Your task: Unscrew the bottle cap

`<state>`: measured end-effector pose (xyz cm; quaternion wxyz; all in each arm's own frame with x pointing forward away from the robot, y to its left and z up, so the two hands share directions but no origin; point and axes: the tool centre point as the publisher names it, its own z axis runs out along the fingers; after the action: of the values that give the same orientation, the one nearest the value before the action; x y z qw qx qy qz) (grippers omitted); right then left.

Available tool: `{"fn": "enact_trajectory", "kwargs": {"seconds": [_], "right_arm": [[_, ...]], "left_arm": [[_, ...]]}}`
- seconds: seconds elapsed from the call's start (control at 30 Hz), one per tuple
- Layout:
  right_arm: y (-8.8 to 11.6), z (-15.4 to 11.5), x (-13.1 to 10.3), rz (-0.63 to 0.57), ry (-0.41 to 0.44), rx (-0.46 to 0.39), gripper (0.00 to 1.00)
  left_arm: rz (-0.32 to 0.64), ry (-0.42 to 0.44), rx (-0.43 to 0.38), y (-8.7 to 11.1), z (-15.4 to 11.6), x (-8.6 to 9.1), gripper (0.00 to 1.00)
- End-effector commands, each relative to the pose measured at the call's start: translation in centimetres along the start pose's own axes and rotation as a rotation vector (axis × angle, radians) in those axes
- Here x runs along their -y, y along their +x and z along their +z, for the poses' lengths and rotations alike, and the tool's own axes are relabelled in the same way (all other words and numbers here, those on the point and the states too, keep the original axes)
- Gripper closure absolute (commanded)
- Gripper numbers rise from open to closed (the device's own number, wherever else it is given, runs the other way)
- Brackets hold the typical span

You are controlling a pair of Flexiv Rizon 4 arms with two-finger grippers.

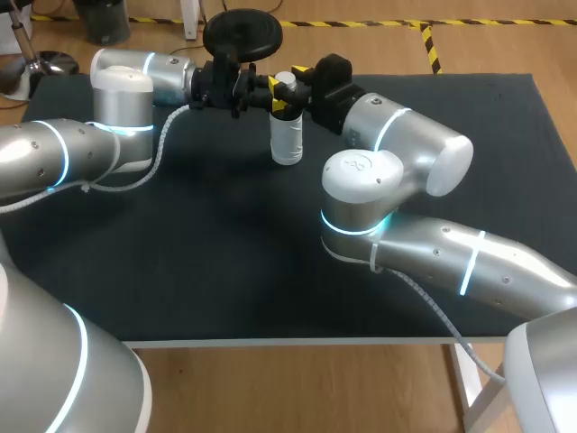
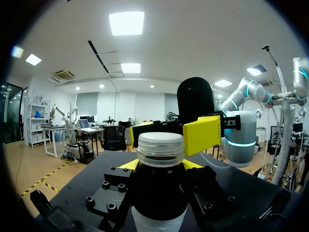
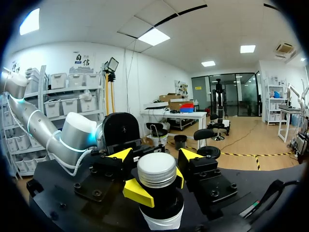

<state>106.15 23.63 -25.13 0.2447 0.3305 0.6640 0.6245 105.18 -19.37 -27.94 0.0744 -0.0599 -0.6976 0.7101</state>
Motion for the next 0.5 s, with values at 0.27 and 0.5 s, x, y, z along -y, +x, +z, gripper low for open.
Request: {"fn": "enact_trajectory", "kwargs": {"seconds": [0.27,0.5], "right_arm": [[-0.35,-0.09,0.16,0.014,-0.015,-0.011,1.0],[-0.44,-0.01,0.42,0.023,-0.005,-0.069,1.0]], "left_arm": [[0.0,-0.002,0.002,0.07,0.02,0.1,1.0],[0.0,-0.002,0.002,0.07,0.02,0.1,1.0]]}}
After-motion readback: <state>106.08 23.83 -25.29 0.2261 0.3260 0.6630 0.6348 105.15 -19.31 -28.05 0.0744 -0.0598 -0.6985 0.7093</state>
